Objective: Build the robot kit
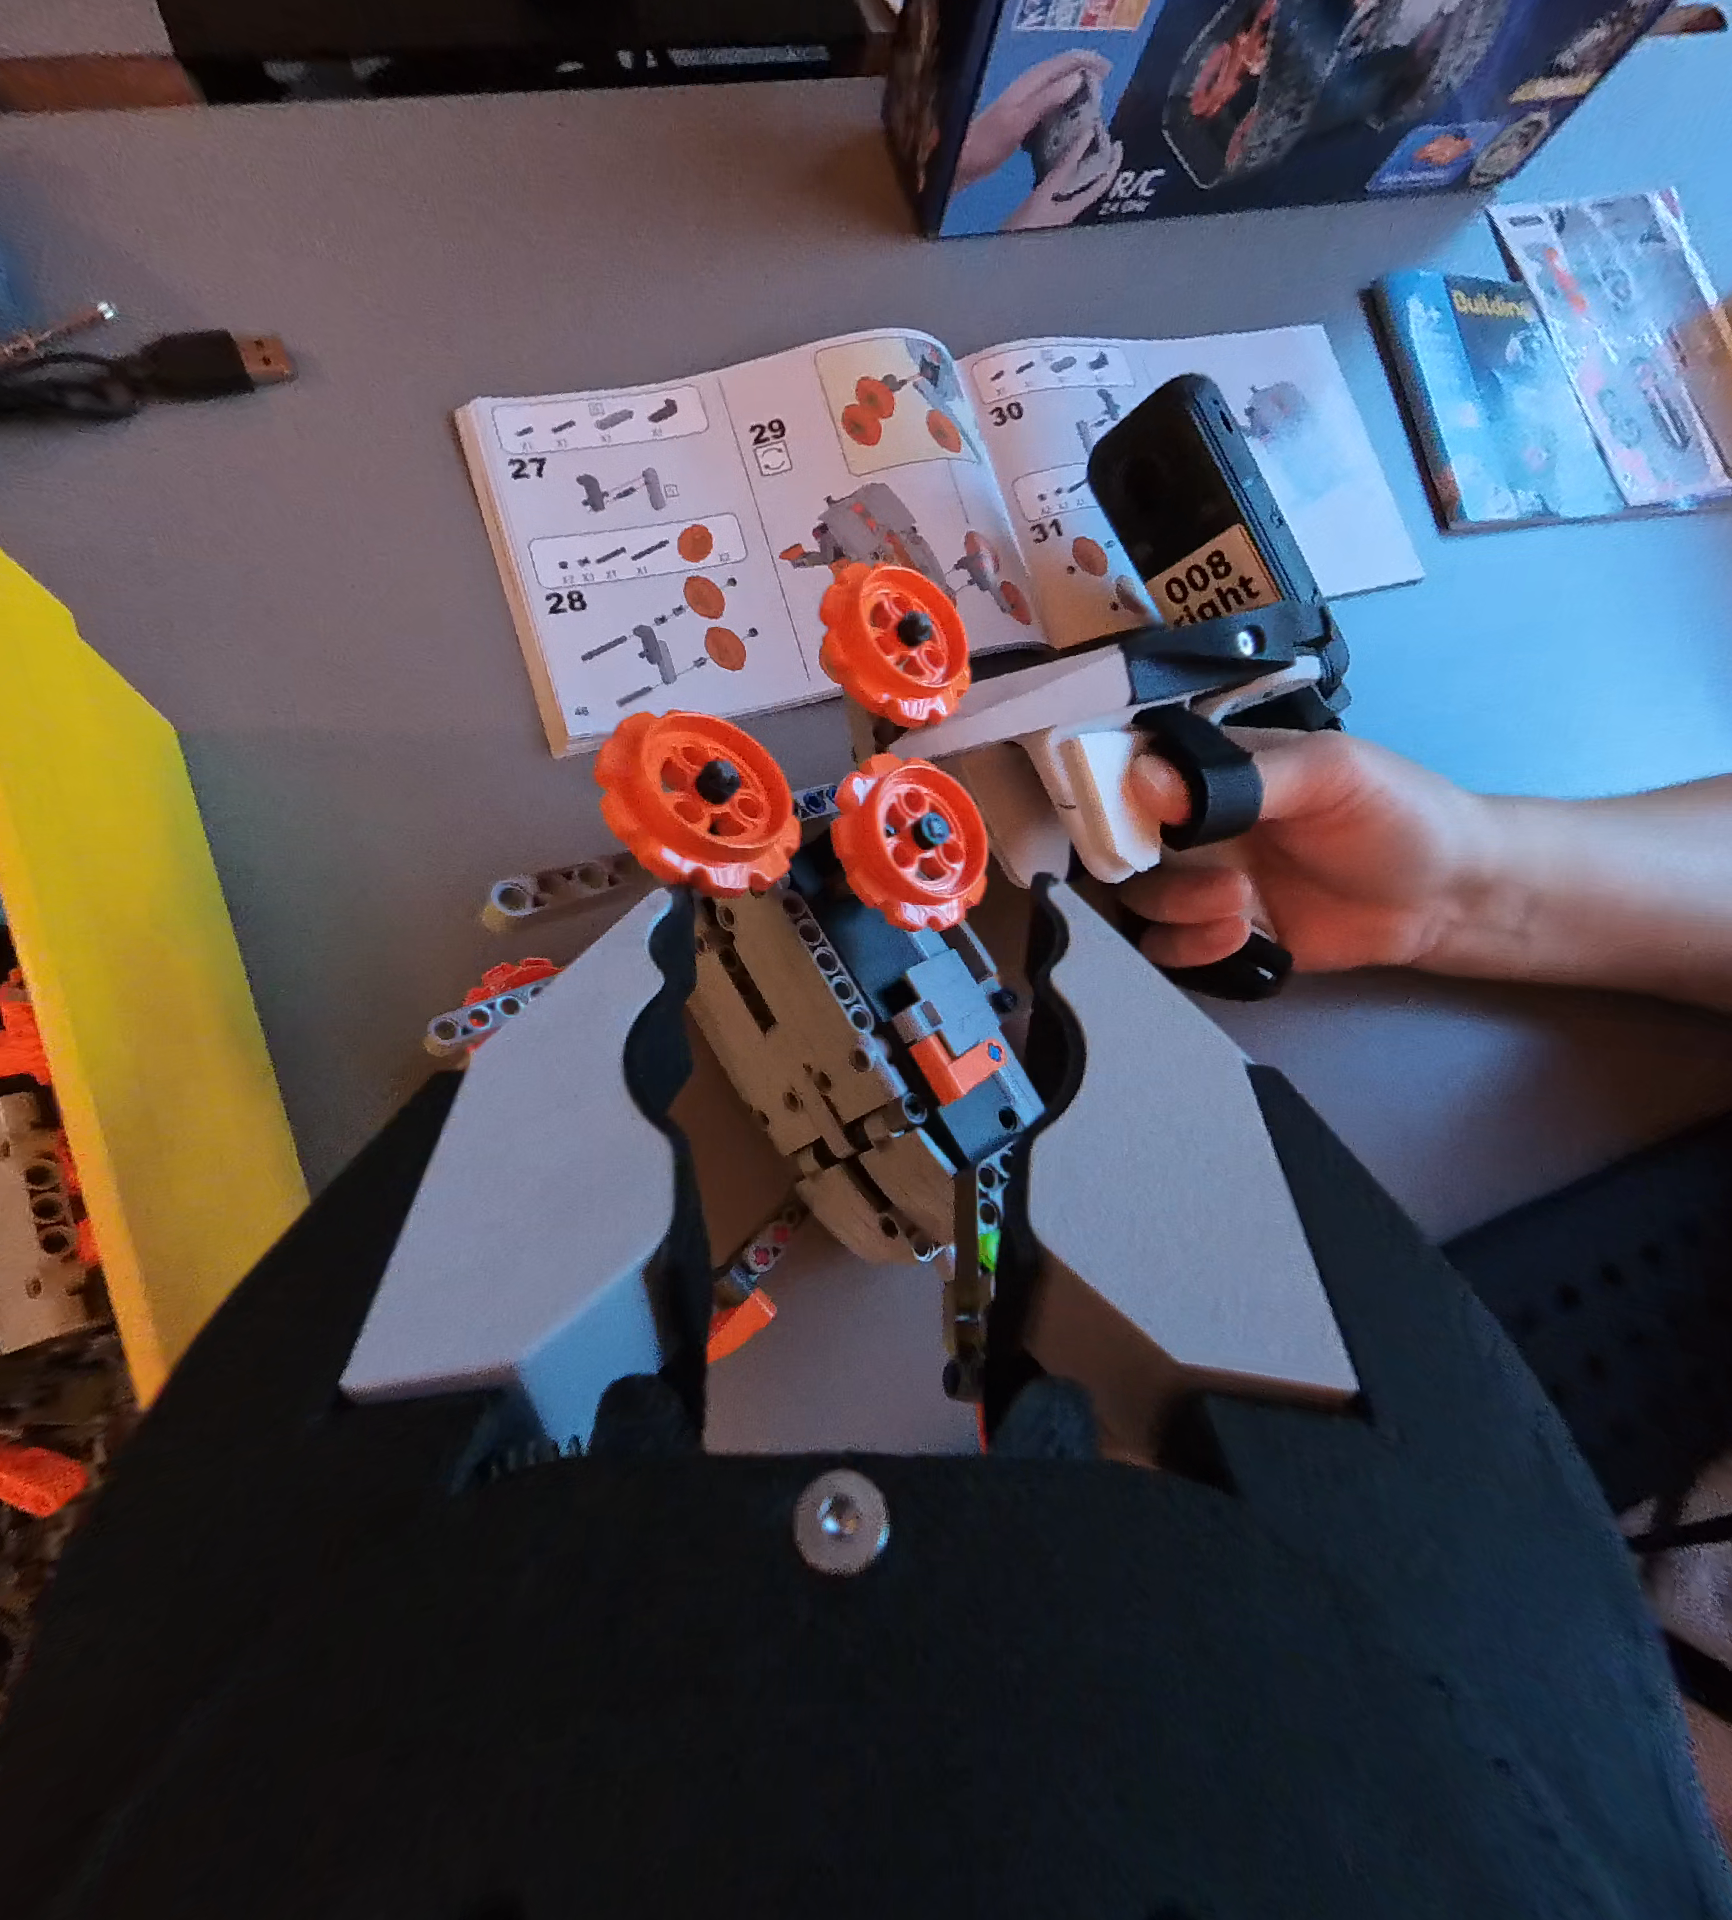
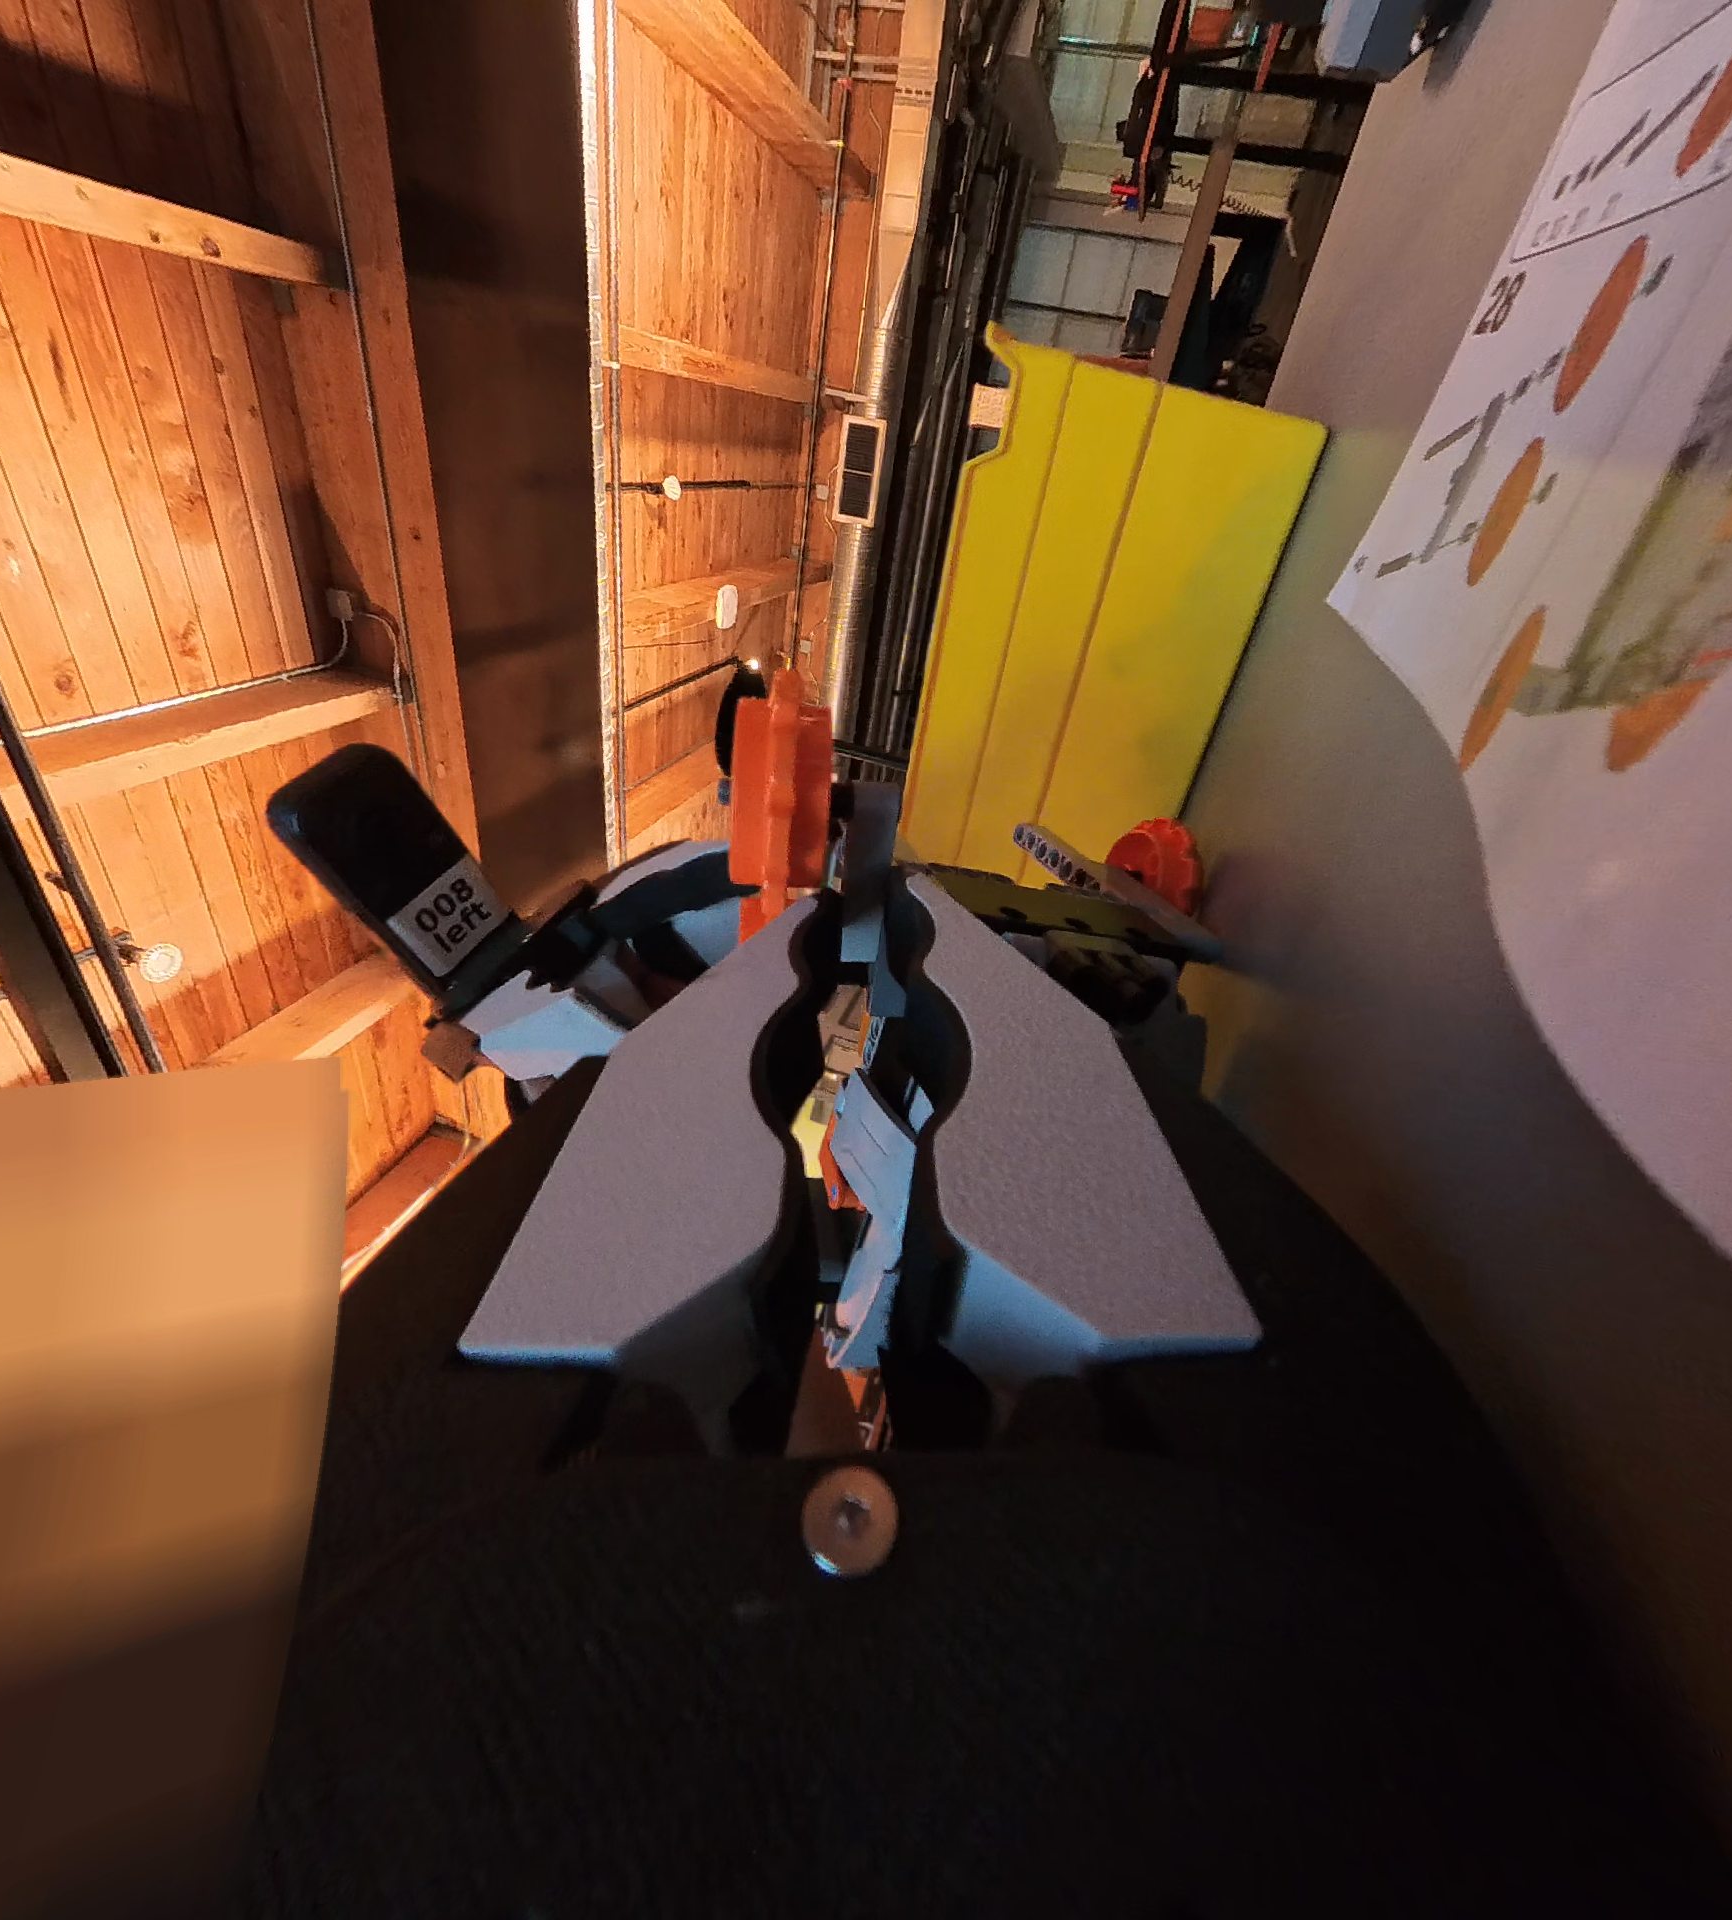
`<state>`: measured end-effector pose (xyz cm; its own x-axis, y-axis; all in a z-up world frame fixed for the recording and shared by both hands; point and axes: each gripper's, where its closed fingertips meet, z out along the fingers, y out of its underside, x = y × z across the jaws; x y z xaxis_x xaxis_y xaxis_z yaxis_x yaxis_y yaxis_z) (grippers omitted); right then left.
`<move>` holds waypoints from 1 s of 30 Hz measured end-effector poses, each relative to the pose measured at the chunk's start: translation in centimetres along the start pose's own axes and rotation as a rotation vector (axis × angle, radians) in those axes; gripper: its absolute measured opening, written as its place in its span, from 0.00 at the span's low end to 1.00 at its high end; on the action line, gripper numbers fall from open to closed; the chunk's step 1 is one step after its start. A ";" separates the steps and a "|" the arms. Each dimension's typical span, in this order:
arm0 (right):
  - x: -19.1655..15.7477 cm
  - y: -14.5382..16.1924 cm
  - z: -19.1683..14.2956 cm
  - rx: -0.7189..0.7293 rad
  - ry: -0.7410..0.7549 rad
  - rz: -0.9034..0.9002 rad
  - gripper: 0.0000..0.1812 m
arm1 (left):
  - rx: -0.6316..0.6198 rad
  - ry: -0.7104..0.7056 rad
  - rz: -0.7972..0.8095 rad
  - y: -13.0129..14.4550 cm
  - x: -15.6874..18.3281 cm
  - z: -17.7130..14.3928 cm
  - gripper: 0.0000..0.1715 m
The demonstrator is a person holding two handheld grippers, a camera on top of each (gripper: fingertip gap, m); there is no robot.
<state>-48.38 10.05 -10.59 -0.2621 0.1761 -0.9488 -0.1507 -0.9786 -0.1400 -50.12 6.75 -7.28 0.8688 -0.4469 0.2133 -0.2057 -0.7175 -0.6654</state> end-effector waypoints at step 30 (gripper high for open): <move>0.5 -0.3 0.8 -0.078 0.061 -0.103 0.05 | 0.010 0.151 -0.354 1.3 -0.9 3.3 0.34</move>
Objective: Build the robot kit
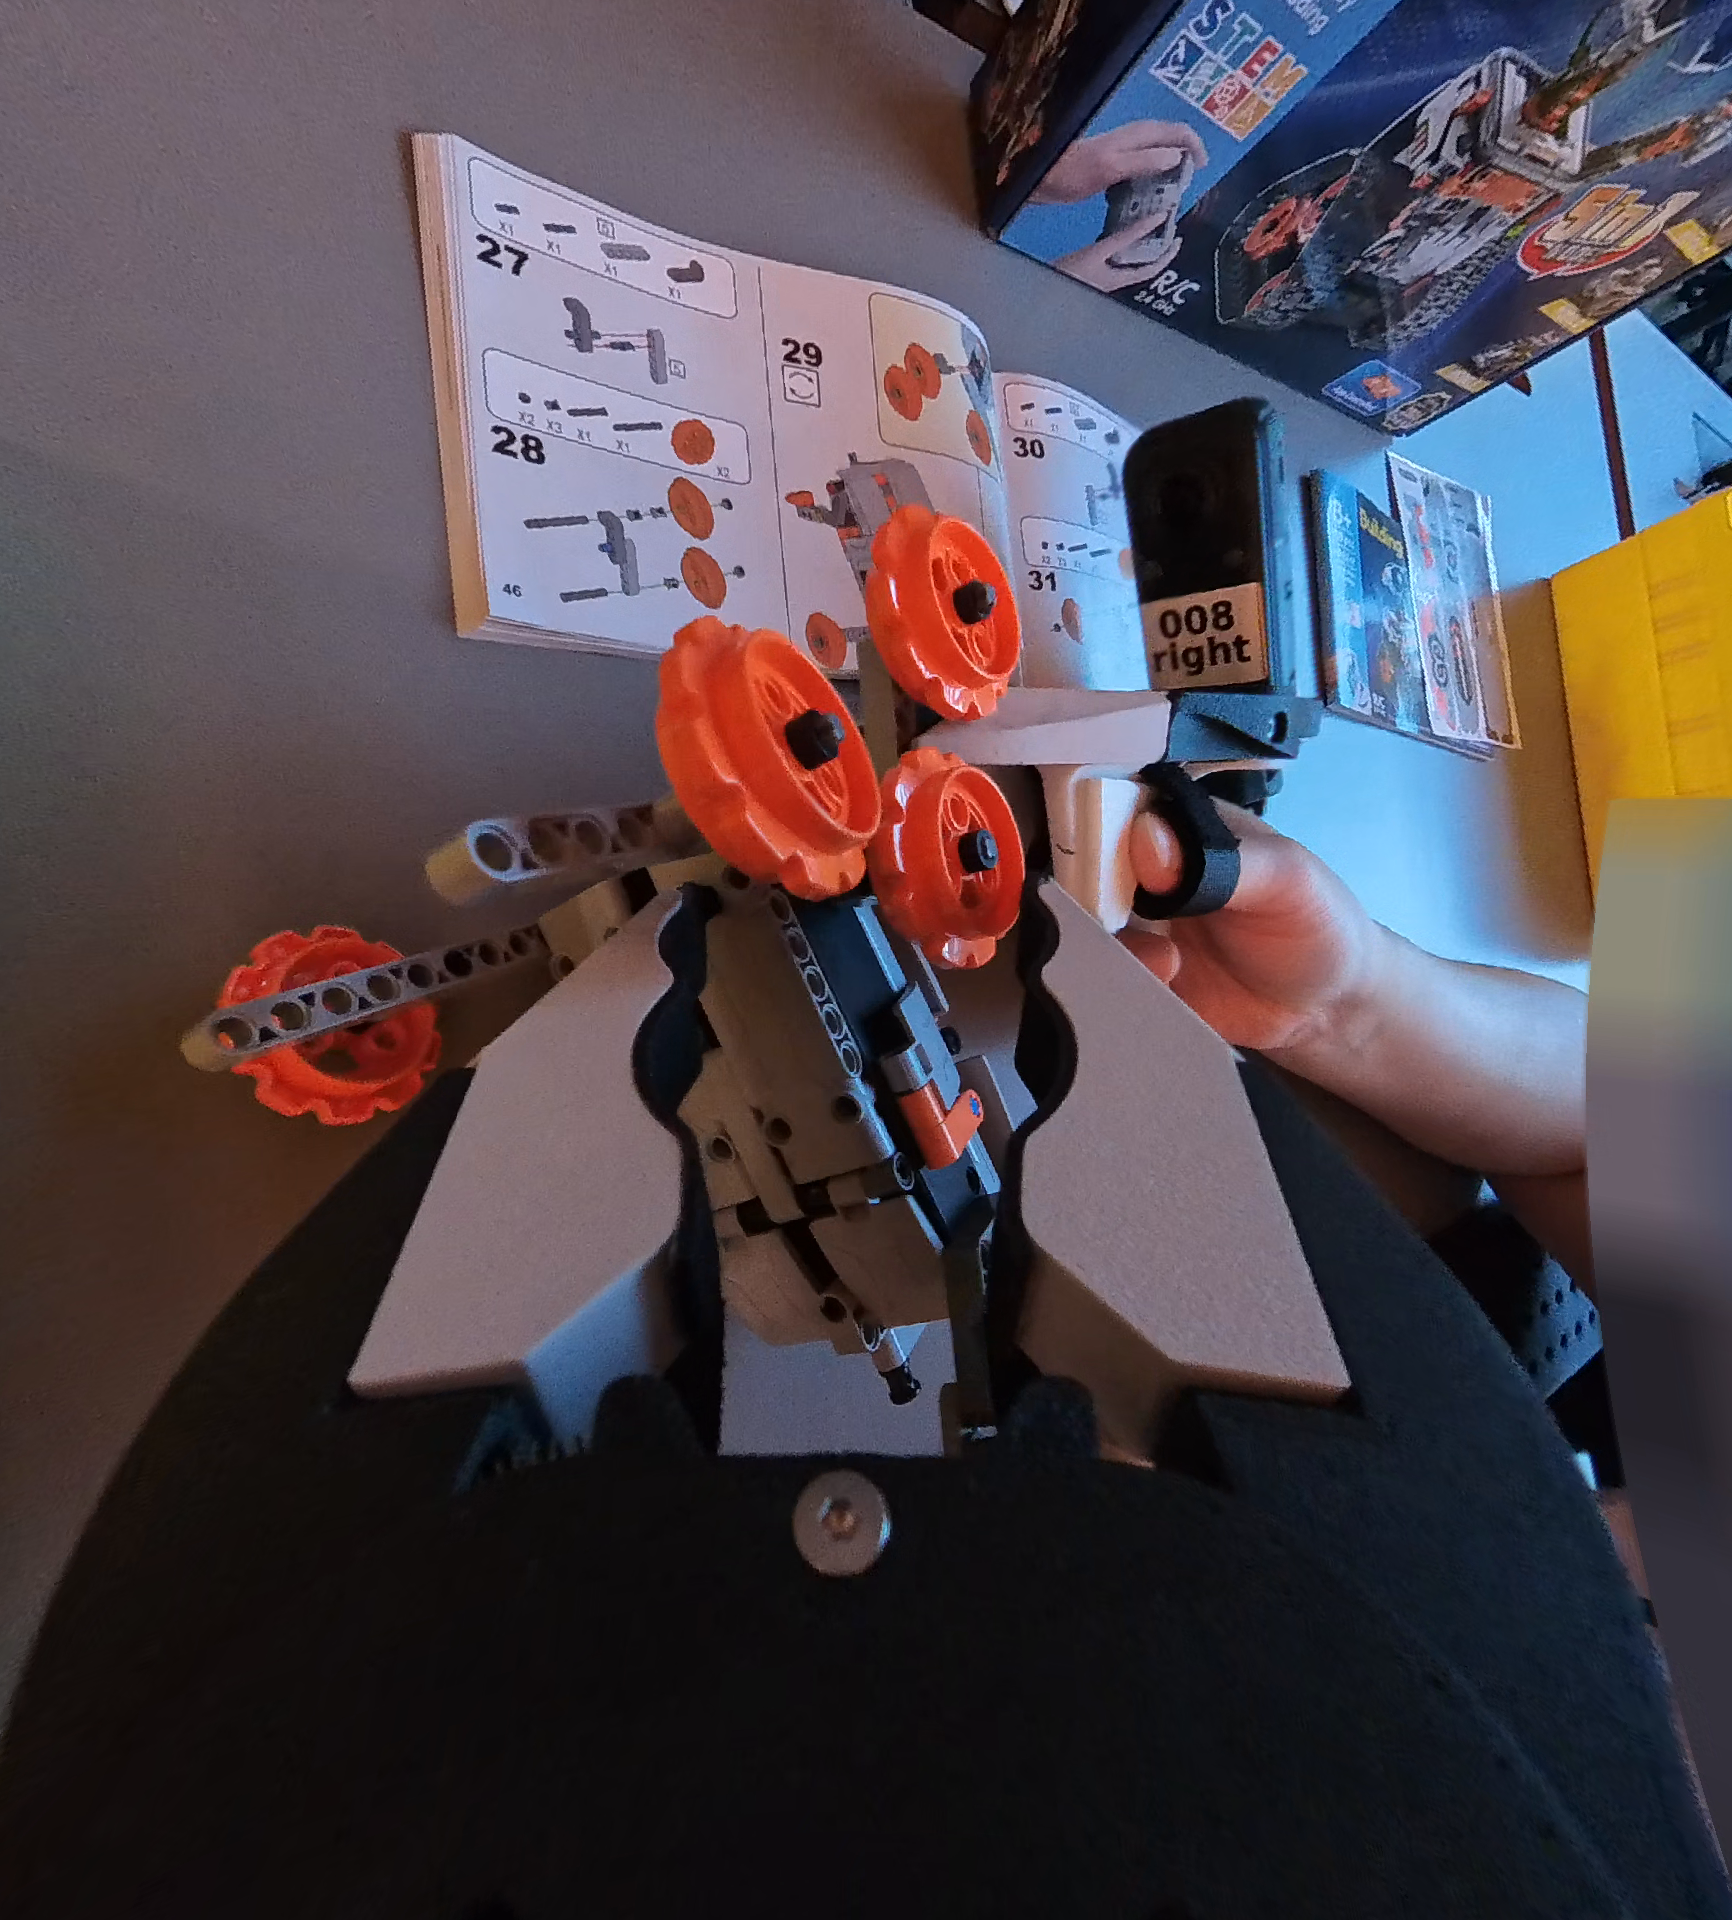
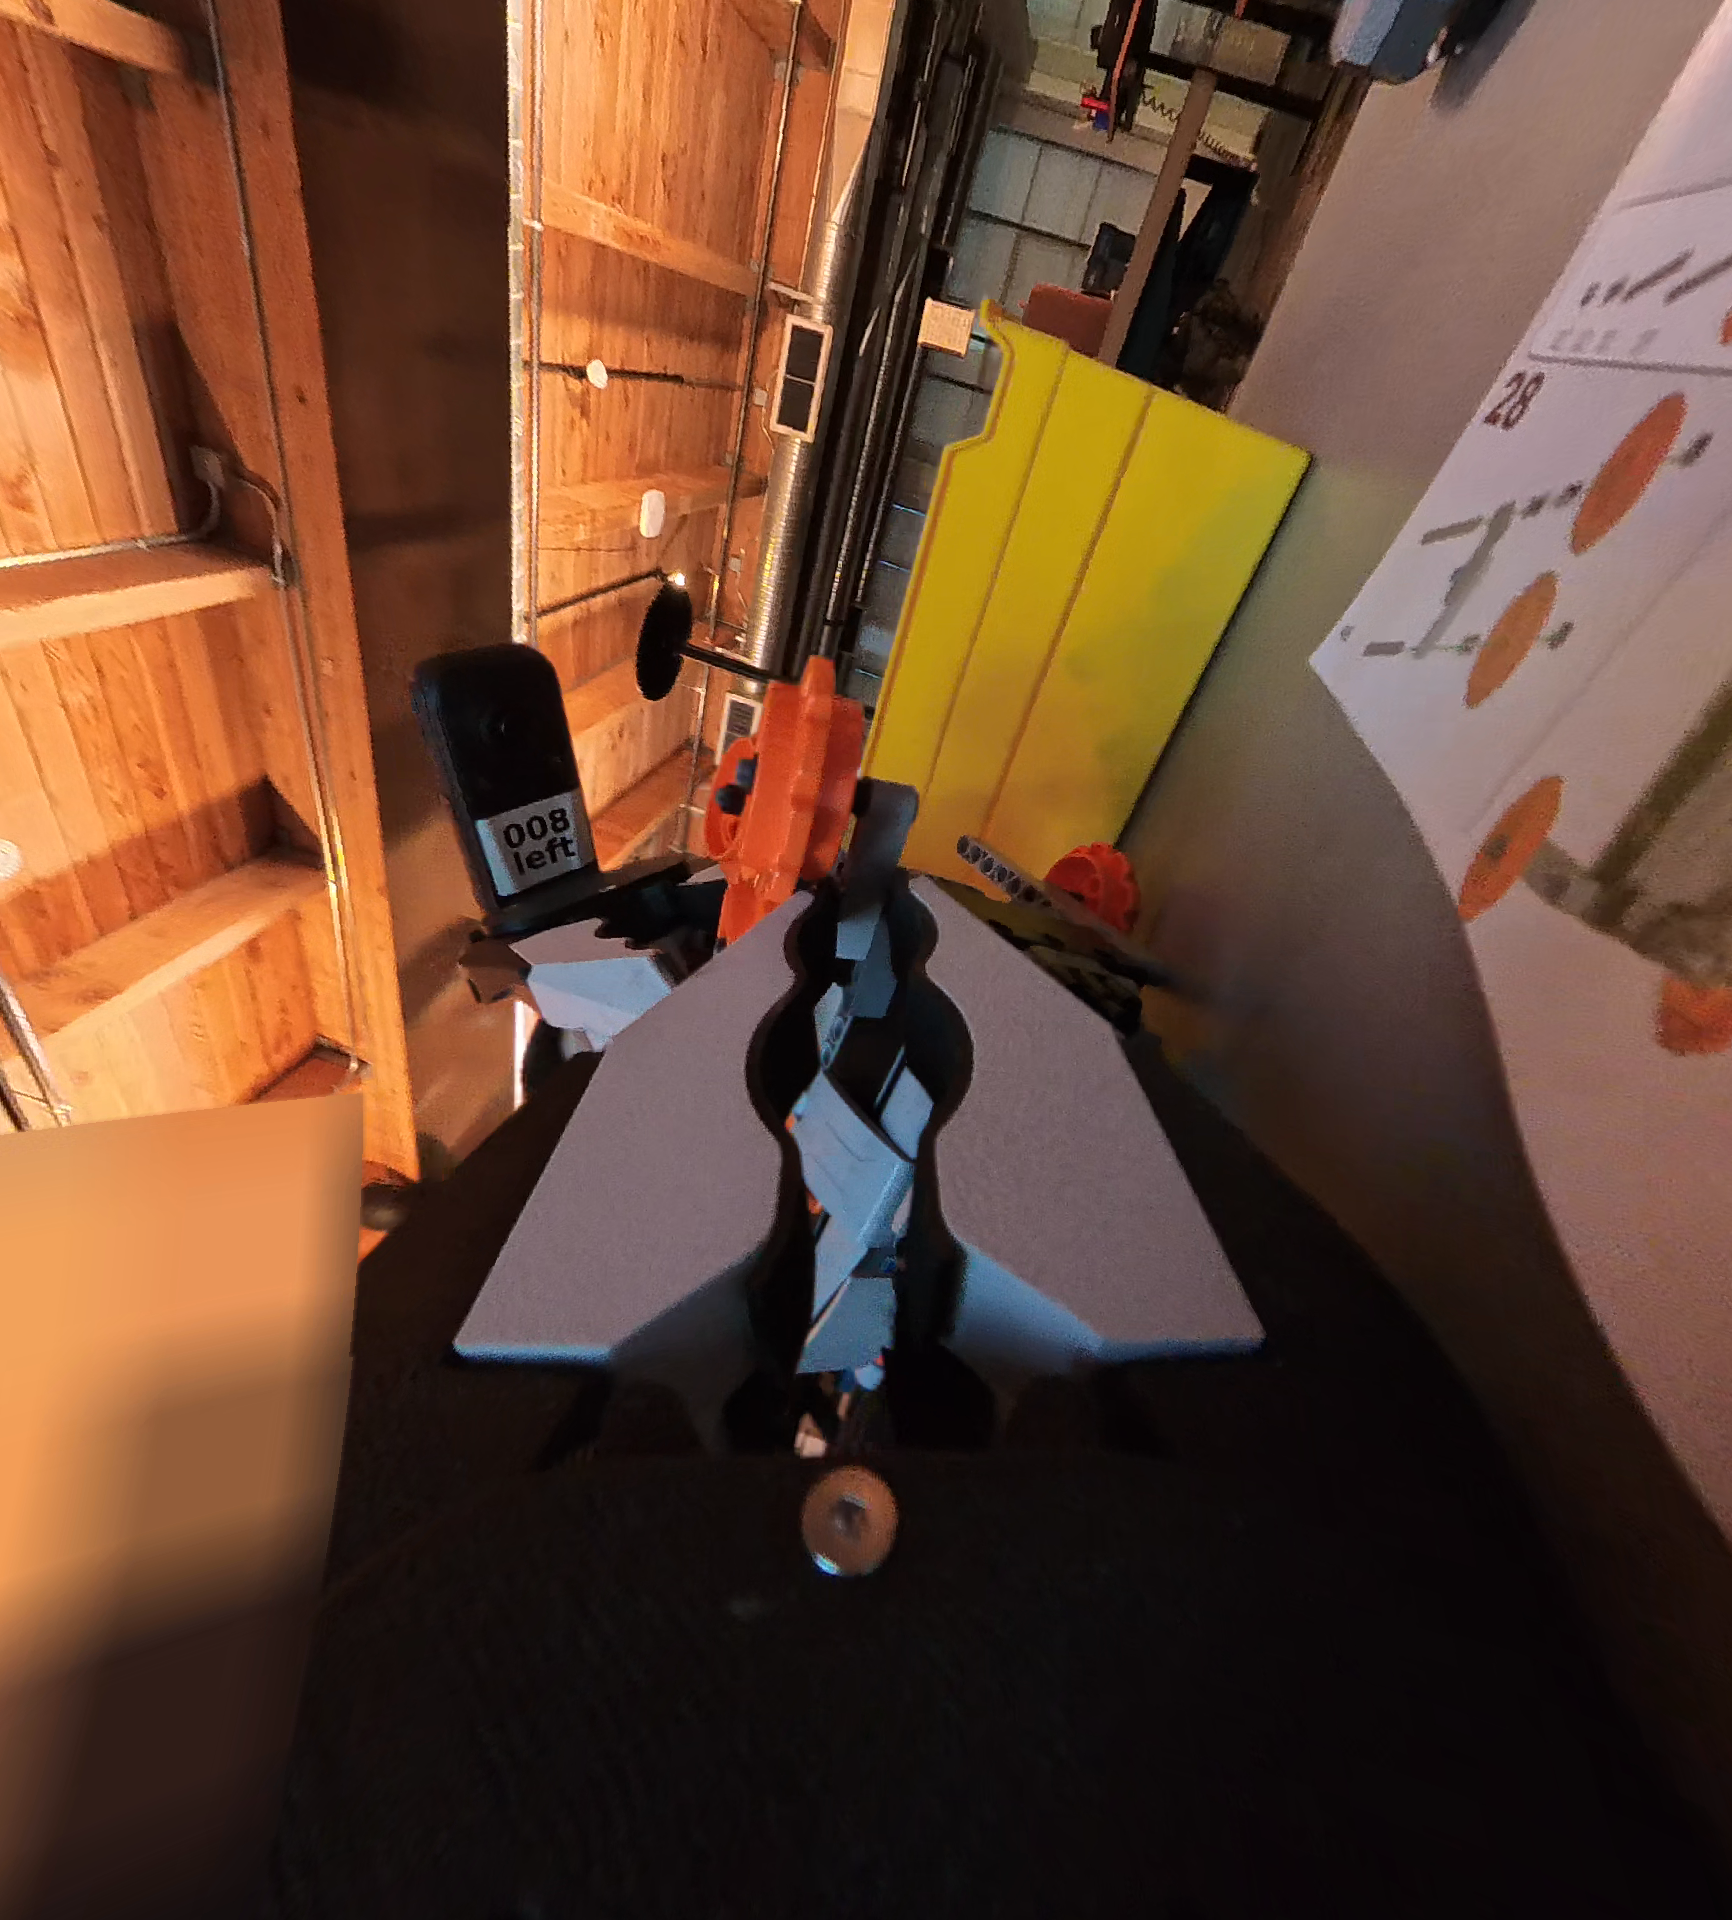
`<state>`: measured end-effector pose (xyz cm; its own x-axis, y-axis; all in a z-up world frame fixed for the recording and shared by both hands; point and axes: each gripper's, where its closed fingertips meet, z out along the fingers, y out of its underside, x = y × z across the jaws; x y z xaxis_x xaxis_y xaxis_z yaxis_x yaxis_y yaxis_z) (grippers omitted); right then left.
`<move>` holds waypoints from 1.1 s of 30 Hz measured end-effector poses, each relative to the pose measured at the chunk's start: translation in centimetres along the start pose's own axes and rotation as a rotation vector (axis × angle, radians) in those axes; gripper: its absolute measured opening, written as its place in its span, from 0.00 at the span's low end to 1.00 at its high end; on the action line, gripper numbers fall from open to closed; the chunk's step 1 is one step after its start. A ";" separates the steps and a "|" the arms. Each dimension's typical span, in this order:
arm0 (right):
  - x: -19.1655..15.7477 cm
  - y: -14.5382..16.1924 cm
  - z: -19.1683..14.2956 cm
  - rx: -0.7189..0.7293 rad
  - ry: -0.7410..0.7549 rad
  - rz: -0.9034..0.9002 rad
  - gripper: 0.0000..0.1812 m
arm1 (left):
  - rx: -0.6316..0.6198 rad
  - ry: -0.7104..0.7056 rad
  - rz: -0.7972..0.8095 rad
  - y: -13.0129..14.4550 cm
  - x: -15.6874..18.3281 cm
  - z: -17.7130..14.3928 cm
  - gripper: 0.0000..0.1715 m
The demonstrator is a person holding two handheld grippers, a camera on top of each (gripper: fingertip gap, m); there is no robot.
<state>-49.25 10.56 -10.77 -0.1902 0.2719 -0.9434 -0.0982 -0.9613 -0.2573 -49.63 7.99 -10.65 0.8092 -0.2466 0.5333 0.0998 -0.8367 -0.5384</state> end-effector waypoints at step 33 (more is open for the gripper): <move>0.5 -0.8 0.1 -0.039 0.107 -0.228 0.10 | -0.019 -0.029 -0.048 0.2 -1.7 -0.2 0.25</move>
<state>-49.35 11.52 -11.01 -0.0626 0.4776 -0.8763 -0.0885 -0.8772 -0.4718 -51.09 8.17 -11.53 0.8205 -0.1914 0.5387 0.1284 -0.8565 -0.4999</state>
